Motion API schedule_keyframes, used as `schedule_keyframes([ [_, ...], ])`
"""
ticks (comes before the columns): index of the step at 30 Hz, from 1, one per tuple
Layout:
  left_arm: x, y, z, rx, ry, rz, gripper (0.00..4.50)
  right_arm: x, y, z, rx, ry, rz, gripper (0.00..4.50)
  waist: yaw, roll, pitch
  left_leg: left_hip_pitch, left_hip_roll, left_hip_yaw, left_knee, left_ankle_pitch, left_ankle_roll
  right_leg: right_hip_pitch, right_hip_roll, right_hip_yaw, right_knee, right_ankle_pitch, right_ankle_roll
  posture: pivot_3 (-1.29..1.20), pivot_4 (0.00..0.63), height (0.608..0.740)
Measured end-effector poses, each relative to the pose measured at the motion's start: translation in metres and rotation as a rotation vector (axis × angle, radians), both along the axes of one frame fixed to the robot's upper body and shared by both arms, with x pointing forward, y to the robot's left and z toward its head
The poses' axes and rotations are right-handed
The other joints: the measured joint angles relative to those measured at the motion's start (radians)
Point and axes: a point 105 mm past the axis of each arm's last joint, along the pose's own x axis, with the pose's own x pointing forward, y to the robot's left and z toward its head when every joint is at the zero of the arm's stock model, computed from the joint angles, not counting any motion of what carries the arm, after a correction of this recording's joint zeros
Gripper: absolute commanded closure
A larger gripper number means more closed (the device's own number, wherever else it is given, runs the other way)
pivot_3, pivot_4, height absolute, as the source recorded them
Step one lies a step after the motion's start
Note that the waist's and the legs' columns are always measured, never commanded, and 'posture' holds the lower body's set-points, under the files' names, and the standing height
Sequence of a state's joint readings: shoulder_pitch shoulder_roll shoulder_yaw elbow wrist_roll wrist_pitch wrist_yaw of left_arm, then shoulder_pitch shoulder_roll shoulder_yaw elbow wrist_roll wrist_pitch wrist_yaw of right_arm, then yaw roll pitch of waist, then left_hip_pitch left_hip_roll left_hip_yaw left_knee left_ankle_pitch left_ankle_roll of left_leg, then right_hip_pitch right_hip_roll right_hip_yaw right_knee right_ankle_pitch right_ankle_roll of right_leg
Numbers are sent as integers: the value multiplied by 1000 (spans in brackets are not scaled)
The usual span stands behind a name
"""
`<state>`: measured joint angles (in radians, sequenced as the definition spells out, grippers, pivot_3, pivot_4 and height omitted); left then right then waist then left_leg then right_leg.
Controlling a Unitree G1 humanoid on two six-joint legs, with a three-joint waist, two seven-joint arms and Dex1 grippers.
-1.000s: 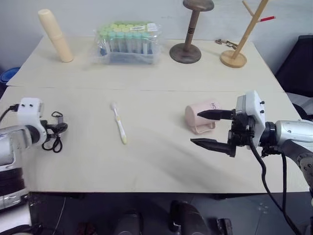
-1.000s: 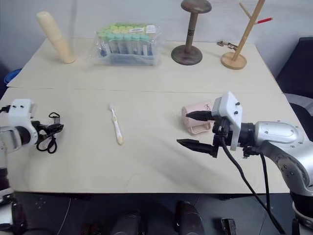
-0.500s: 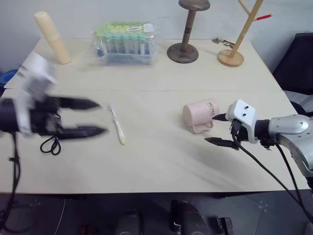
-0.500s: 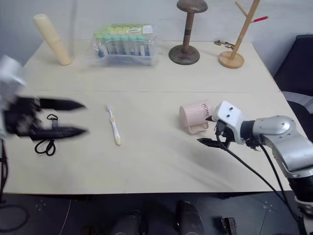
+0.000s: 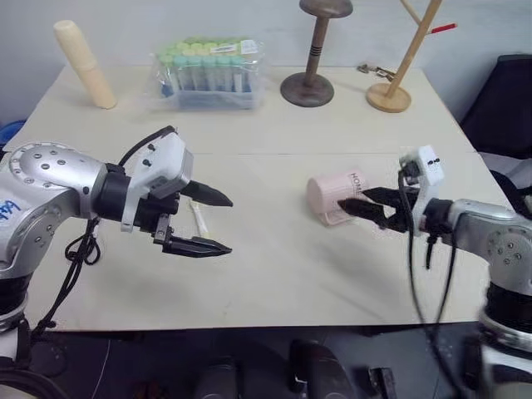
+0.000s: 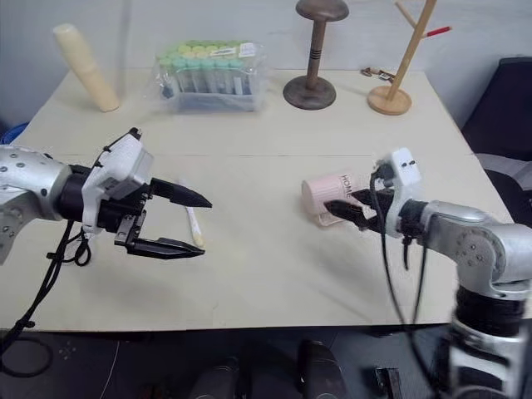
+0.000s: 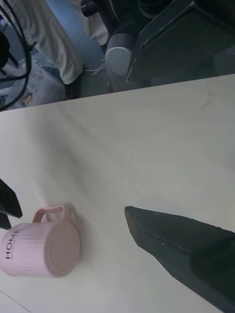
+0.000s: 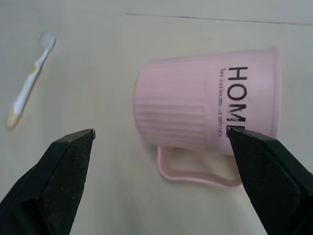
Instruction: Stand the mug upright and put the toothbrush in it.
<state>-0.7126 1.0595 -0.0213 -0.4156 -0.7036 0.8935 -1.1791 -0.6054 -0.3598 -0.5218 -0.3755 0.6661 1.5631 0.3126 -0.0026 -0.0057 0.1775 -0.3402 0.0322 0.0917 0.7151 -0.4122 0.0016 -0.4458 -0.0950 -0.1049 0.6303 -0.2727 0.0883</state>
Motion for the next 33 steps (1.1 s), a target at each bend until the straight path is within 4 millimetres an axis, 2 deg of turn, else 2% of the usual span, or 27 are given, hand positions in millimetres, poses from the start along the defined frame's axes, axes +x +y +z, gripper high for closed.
schedule_keyframes([
  [2, 0, 0, 1, 2, -6, -7, 223, 2, -1, -16, 102, 64, -146, 0, 2, 1, 0, -1, -1, -1, 0, 0, 0, -1, -1, 0, 0, 0, 0, 0, 150, 740],
  [5, 0, -2, 0, -1, -10, -22, 223, -3, 13, -40, 203, 153, -266, 0, 0, 1, 0, -2, -2, -1, 0, 0, 0, -1, -1, 0, 0, 0, 0, 0, 150, 740],
  [9, 0, -4, -3, 1, -4, -32, 223, -6, 9, -43, 211, 186, -407, 0, -3, 2, 0, 0, -2, 0, 0, 0, 0, 0, 0, 0, 0, 0, 0, 0, 150, 740],
  [13, 0, -5, -3, 1, -5, -34, 223, -12, -6, -54, 223, 249, -539, 0, -9, 2, 1, 0, -2, 0, -1, 0, 0, 0, 0, 1, -1, 0, 0, 0, 150, 740],
  [16, 0, -5, -3, 1, -8, -34, 223, -14, -10, -49, 218, 234, -554, 0, -18, 2, 1, 0, -2, 0, -1, 0, 0, 0, 0, 0, 0, 0, 0, 0, 150, 740],
  [20, 0, -6, -4, 2, -8, -41, 223, -10, -8, -26, 277, 178, -556, 0, -29, 3, 1, 1, -1, 0, -2, 0, -1, 0, 1, 1, 0, 0, 0, 0, 150, 740],
  [21, 0, -8, -4, 0, -9, -48, 223, -10, -3, -26, 292, 186, -545, 0, -31, 3, 1, 1, -1, 0, -3, 1, -1, 0, 1, 1, 0, 0, -1, 0, 150, 740],
  [25, 4, -9, -1, -3, -20, -51, 223, -11, -5, -38, 330, 275, -590, 0, -31, 3, 1, 2, -2, 0, -4, 1, -1, 0, 0, 1, -1, 0, -1, 0, 150, 740],
  [29, 5, -11, 0, 0, -21, -58, 223, -17, 13, -51, 448, 418, -585, 0, -37, 3, 1, 2, -1, 0, -5, 1, -1, 0, 0, 1, -1, 0, -1, 0, 150, 740],
  [33, 4, -11, 1, 2, -22, -69, 223, -23, 34, -43, 511, 529, -519, 0, -54, 3, 1, 2, -1, 0, -5, 1, -2, 0, 0, 1, -2, 0, -1, 0, 150, 740],
])
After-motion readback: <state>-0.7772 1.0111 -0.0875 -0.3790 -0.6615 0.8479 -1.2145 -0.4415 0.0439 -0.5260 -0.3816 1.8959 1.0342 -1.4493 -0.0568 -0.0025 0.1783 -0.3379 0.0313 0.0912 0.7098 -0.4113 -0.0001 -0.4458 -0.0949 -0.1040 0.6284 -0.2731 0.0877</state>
